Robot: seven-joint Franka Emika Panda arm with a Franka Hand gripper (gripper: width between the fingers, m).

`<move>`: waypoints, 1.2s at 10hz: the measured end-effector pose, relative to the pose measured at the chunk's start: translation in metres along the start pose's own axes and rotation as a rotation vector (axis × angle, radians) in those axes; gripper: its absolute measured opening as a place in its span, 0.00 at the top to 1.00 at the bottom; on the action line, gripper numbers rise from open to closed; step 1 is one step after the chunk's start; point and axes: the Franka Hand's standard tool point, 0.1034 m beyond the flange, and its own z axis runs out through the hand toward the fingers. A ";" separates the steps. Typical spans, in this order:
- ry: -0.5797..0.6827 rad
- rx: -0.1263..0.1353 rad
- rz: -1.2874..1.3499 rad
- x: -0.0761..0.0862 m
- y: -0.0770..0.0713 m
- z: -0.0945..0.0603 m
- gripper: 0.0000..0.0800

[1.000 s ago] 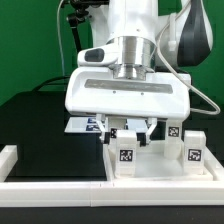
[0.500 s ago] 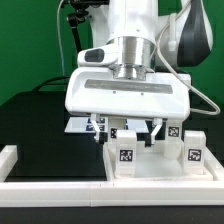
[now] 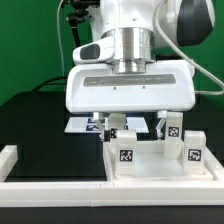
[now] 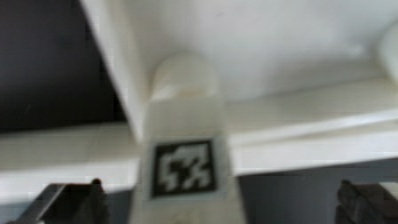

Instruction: Assemble square table

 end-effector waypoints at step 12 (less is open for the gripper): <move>-0.207 -0.026 0.176 0.006 0.016 0.007 0.64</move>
Offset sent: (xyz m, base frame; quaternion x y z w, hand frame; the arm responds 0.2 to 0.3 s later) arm 0.0123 -0.0254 -0.0056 -0.0233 -0.1661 -0.0184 0.9857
